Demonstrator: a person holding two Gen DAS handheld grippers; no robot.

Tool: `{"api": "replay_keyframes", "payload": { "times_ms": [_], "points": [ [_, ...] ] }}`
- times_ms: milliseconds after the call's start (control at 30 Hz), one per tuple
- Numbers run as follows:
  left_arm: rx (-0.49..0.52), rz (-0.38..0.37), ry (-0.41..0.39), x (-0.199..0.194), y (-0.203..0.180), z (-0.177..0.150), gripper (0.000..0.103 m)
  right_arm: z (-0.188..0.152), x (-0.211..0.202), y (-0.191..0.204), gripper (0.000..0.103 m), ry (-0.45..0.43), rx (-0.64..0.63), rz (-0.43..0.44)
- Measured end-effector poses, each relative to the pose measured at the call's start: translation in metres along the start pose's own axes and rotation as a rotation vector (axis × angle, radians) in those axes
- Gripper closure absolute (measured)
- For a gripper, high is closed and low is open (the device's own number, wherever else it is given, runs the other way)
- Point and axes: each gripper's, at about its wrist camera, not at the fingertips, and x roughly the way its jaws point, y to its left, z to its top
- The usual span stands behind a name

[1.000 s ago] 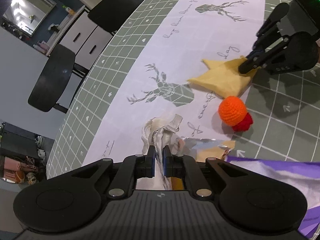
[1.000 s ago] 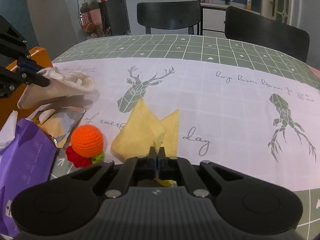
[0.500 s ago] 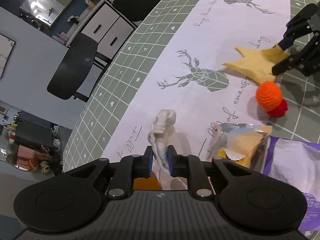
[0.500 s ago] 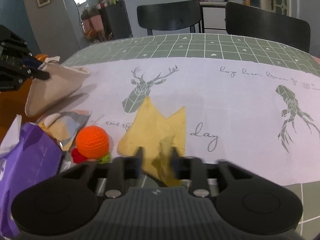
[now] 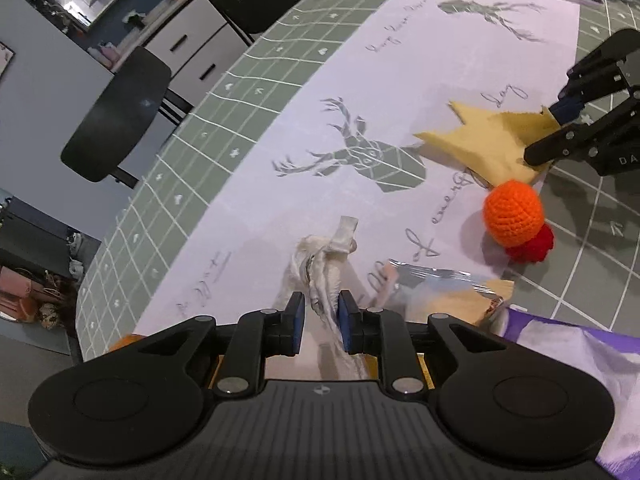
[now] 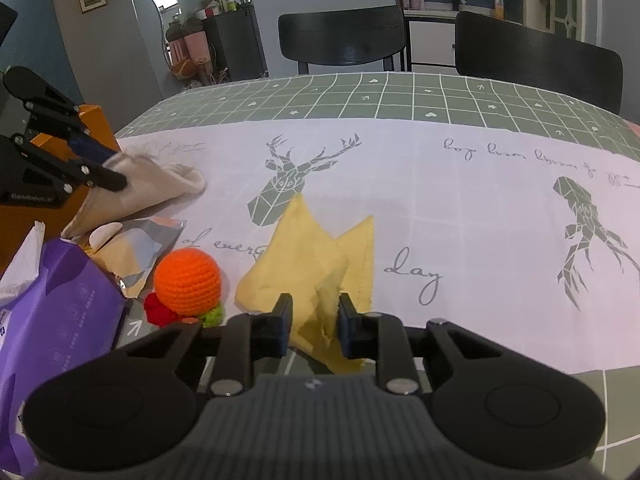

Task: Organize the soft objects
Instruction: 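Grasp the white cloth bag with the left tool while the right tool grasps the yellow cloth, then lift the white bag and yellow cloth and carry them to the orange box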

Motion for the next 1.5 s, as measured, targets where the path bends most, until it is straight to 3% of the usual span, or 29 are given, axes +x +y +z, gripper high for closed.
{"api": "replay_keyframes", "payload": {
  "times_ms": [300, 367, 400, 433, 900, 1067, 1233, 1500],
  "points": [
    [0.049, 0.046, 0.031, 0.014, -0.014, 0.000, 0.079, -0.003, 0.000, 0.004, 0.071, -0.017, -0.027, 0.007],
    [0.050, 0.043, 0.037, 0.014, -0.013, -0.001, 0.093, -0.004, 0.000, 0.005, 0.078, -0.018, -0.036, 0.003],
    [0.050, 0.036, 0.037, 0.013, -0.013, -0.001, 0.095, -0.003, 0.000, 0.006, 0.095, -0.015, -0.041, 0.001],
    [0.050, 0.032, 0.033, 0.012, -0.012, -0.001, 0.096, -0.003, 0.000, 0.006, 0.103, -0.008, -0.043, -0.004],
    [-0.070, 0.057, -0.120, -0.050, 0.025, -0.010, 0.098, 0.016, -0.023, 0.000, 0.103, -0.061, -0.031, -0.028],
    [-0.120, 0.064, -0.182, -0.092, 0.034, -0.034, 0.098, 0.030, -0.043, 0.010, 0.103, -0.073, -0.071, -0.010],
    [-0.125, 0.038, -0.208, -0.123, 0.021, -0.070, 0.098, 0.038, -0.066, 0.029, 0.103, -0.009, -0.147, 0.006],
    [-0.114, 0.020, -0.242, -0.156, -0.012, -0.128, 0.098, 0.011, -0.101, 0.056, 0.103, 0.111, -0.278, 0.041]
  ]
}}
